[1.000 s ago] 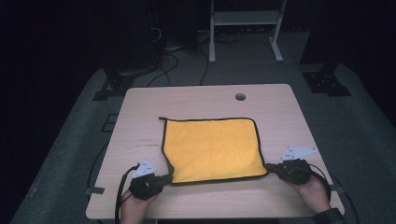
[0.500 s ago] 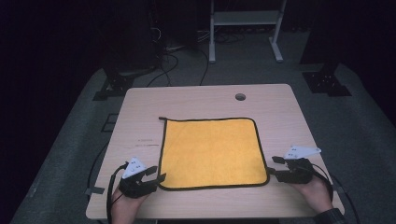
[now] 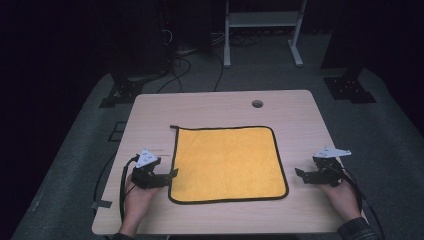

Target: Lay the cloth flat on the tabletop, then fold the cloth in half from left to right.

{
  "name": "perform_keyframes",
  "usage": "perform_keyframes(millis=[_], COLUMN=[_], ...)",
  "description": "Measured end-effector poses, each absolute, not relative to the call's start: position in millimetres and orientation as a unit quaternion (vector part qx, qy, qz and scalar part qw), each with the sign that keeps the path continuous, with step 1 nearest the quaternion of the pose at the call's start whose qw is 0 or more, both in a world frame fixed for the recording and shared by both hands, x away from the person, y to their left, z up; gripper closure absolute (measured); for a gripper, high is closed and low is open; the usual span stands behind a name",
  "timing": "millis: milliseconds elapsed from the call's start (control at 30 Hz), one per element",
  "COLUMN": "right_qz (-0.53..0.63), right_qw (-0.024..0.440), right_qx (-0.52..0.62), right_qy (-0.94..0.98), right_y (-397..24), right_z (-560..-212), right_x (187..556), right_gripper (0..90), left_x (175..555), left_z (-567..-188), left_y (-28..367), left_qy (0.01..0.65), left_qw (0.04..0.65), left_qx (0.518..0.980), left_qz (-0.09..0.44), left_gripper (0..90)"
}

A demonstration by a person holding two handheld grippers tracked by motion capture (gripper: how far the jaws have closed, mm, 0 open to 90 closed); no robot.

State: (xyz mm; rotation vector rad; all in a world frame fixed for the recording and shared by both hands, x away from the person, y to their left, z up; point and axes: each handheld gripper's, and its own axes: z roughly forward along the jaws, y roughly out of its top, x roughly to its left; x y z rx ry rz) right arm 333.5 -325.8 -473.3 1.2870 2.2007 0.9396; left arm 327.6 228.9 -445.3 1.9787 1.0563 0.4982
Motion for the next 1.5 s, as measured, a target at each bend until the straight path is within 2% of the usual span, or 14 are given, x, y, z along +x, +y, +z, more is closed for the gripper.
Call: perform_keyframes(millis=[433, 633, 767, 1000, 1067, 1133, 1167, 1267, 1300, 1500], right_qz=[0.319, 0.334, 0.336, 0.336, 0.336, 0.336, 0.336, 0.337, 0.337, 0.337], right_qw=[0.21, 0.2, 0.199, 0.197, 0.197, 0.196, 0.196, 0.196, 0.196, 0.196], right_qx=[0.479, 0.486, 0.482, 0.48, 0.48, 0.478, 0.478, 0.478, 0.478, 0.478], right_qy=[0.791, 0.782, 0.784, 0.786, 0.786, 0.787, 0.787, 0.787, 0.787, 0.787], right_y=[-328, -332, -332, -331, -331, -331, -331, -330, -330, -330], right_z=[-483, -487, -488, -487, -487, -487, -487, -488, -487, -488], right_x=[340, 341, 340, 340, 340, 340, 340, 340, 340, 340], right_gripper=[7.7, 2.8, 2.9, 2.9, 2.9, 2.9, 2.9, 2.8, 2.9, 2.9], left_x=[373, 384, 387, 391, 390, 389, 388, 386, 386, 384], left_z=[-459, -464, -470, -477, -477, -476, -476, -474, -474, -473], left_y=[234, 234, 230, 228, 227, 226, 225, 223, 222, 217], left_qy=[0.463, 0.476, 0.476, 0.474, 0.472, 0.468, 0.468, 0.46, 0.455, 0.452], left_qw=[0.374, 0.363, 0.349, 0.34, 0.343, 0.345, 0.345, 0.347, 0.348, 0.356], left_qx=[0.775, 0.772, 0.779, 0.785, 0.785, 0.786, 0.786, 0.792, 0.795, 0.798], left_qz=[0.213, 0.214, 0.21, 0.21, 0.21, 0.208, 0.21, 0.202, 0.2, 0.182], left_gripper=[17.9, 17.9, 18.0, 25.0, 29.5, 38.9, 38.9, 48.6, 56.6, 83.2])
